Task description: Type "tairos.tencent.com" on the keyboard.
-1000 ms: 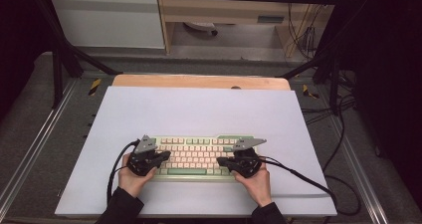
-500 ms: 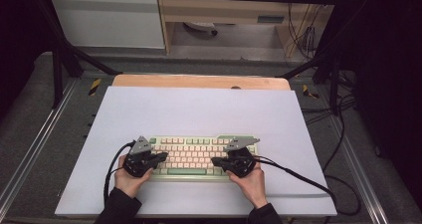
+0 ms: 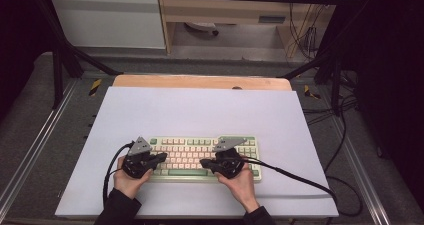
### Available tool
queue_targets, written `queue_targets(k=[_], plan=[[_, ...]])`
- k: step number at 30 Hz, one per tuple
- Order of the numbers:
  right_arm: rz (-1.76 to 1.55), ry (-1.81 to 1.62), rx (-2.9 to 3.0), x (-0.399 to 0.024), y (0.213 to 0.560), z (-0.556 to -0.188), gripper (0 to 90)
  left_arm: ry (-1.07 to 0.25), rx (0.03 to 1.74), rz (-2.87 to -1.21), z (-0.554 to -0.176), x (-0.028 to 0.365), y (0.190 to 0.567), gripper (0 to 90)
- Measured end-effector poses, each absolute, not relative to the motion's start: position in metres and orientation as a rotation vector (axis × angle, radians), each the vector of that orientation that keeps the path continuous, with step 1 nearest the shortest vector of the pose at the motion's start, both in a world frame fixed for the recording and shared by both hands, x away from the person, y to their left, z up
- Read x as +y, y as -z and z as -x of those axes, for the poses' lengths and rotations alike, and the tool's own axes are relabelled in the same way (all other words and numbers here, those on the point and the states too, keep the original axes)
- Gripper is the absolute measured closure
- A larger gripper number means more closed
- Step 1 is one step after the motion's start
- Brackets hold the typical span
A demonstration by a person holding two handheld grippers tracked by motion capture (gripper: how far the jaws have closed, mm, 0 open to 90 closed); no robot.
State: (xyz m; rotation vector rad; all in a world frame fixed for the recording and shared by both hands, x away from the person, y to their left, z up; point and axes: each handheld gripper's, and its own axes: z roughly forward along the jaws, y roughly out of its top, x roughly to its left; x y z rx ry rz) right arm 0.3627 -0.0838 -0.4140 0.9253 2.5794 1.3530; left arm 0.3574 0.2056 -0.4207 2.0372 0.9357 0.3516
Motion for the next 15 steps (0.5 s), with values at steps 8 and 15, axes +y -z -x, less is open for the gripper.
queue_targets(k=[8,15], plan=[[-0.925,-1.364,2.599,-0.067,0.423,-0.366,90.0,-0.353,0.936,-2.037,-0.358,0.206,0.421,90.0],[-0.947,-1.357,2.598,-0.064,0.427,-0.370,90.0,-0.354,0.931,-2.040,-0.358,0.205,0.421,90.0]])
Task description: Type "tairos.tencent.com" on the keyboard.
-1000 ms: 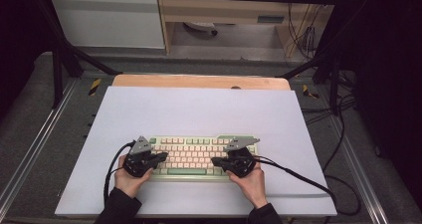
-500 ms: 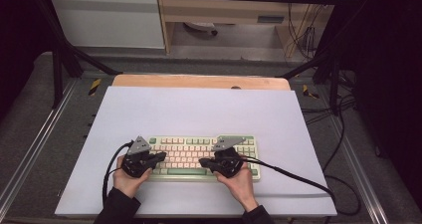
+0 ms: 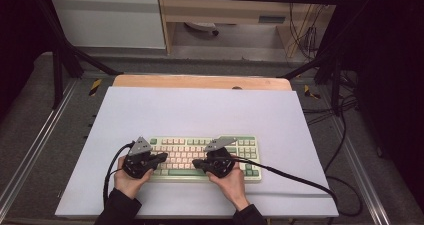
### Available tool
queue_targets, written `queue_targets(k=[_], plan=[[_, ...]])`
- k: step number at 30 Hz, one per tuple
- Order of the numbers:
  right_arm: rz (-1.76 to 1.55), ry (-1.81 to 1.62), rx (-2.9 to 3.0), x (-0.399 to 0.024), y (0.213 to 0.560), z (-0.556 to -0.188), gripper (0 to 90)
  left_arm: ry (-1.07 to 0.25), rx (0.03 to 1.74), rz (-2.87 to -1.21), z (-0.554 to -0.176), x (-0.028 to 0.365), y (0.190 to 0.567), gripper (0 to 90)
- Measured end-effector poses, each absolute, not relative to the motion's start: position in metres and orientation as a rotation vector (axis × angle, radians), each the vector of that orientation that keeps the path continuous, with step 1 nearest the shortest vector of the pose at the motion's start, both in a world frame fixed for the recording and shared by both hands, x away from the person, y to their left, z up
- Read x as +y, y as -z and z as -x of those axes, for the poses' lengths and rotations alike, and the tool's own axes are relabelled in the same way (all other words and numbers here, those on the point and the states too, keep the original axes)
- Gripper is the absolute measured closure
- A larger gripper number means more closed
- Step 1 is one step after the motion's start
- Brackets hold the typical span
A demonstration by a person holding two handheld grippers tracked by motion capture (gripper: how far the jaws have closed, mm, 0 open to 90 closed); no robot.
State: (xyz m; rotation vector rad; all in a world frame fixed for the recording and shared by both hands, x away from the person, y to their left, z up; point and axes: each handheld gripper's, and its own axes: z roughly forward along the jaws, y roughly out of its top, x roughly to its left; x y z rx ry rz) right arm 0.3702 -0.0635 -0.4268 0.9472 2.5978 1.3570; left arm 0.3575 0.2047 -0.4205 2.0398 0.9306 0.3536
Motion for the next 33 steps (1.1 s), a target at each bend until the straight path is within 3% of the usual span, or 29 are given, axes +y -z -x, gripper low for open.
queue_targets(k=[21,33], plan=[[-0.931,-1.323,2.610,-0.058,0.436,-0.372,90.0,-0.350,0.934,-2.041,-0.358,0.205,0.421,90.0],[-0.927,-1.315,2.589,-0.067,0.421,-0.371,90.0,-0.353,0.934,-2.037,-0.358,0.206,0.420,90.0]])
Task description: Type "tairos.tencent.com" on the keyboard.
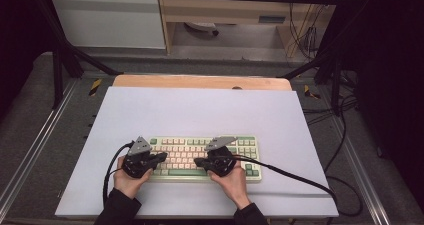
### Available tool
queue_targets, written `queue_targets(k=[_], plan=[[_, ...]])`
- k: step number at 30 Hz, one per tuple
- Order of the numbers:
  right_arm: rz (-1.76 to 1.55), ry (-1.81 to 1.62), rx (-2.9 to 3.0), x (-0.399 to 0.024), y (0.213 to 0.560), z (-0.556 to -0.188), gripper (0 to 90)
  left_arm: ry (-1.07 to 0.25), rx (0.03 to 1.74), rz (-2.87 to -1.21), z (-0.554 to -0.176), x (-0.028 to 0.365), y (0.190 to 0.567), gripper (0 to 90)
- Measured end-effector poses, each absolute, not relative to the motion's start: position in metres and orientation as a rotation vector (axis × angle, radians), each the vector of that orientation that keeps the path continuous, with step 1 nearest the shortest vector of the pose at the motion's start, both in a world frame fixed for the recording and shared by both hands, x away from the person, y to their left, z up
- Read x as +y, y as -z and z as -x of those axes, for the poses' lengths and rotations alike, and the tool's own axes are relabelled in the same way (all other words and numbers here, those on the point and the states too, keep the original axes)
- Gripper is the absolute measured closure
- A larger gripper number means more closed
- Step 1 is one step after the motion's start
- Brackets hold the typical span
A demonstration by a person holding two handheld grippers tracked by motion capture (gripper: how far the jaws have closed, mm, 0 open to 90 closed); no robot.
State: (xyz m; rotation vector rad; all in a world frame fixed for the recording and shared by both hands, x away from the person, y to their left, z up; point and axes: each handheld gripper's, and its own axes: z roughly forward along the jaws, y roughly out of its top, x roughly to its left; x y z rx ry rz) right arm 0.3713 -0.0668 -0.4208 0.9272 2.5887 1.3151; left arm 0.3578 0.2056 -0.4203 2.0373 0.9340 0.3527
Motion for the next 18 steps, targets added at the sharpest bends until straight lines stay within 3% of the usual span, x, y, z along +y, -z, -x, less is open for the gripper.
queue_targets(k=[18], plan=[[-0.948,-1.278,2.575,-0.091,0.411,-0.370,90.0,-0.353,0.928,-2.038,-0.357,0.204,0.420,90.0]])
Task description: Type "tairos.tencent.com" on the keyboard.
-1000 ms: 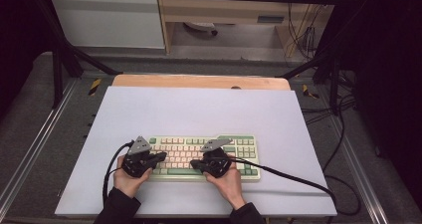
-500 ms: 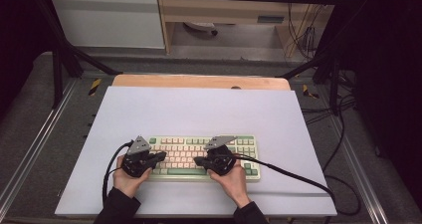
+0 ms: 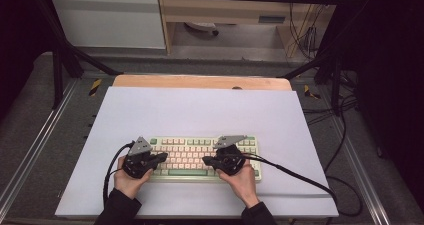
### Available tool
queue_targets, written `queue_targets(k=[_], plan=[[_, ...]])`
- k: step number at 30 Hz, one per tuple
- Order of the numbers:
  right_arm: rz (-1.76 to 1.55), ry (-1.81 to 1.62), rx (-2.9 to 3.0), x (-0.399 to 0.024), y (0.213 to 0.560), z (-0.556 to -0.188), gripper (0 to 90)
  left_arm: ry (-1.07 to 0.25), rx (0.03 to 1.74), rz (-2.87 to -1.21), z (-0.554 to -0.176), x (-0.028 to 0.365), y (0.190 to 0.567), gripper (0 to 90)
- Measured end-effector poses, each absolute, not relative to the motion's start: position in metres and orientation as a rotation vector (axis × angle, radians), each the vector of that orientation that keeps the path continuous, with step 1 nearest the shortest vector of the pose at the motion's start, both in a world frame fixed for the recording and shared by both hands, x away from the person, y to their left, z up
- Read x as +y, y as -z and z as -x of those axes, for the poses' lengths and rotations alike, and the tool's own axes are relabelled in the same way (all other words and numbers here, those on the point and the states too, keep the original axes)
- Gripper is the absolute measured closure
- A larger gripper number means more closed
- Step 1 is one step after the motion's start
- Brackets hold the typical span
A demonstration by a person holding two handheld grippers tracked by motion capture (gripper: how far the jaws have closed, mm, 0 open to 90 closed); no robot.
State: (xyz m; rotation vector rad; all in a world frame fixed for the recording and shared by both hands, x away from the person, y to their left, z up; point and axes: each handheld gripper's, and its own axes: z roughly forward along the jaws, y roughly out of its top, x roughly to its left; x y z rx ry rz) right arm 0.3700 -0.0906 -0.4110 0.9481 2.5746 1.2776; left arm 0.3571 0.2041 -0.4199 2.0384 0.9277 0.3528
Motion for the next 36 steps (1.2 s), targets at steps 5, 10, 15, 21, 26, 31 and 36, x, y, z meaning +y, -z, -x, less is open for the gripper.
queue_targets(k=[5,10,15,21,26,31,36], plan=[[-0.968,-1.268,2.568,-0.101,0.411,-0.369,90.0,-0.352,0.925,-2.038,-0.357,0.203,0.420,90.0],[-0.990,-1.269,2.553,-0.111,0.411,-0.368,90.0,-0.349,0.919,-2.042,-0.357,0.201,0.419,90.0],[-1.003,-1.267,2.541,-0.121,0.413,-0.366,90.0,-0.353,0.910,-2.046,-0.356,0.197,0.418,90.0],[-1.017,-1.267,2.531,-0.130,0.414,-0.364,90.0,-0.363,0.900,-2.045,-0.356,0.193,0.414,90.0],[-1.019,-1.262,2.524,-0.135,0.414,-0.362,90.0,-0.363,0.899,-2.051,-0.358,0.186,0.413,90.0],[-1.028,-1.262,2.516,-0.140,0.414,-0.361,90.0,-0.363,0.903,-2.055,-0.362,0.179,0.412,90.0],[-1.032,-1.263,2.512,-0.143,0.414,-0.359,90.0,-0.361,0.897,-2.065,-0.367,0.169,0.413,90.0]])
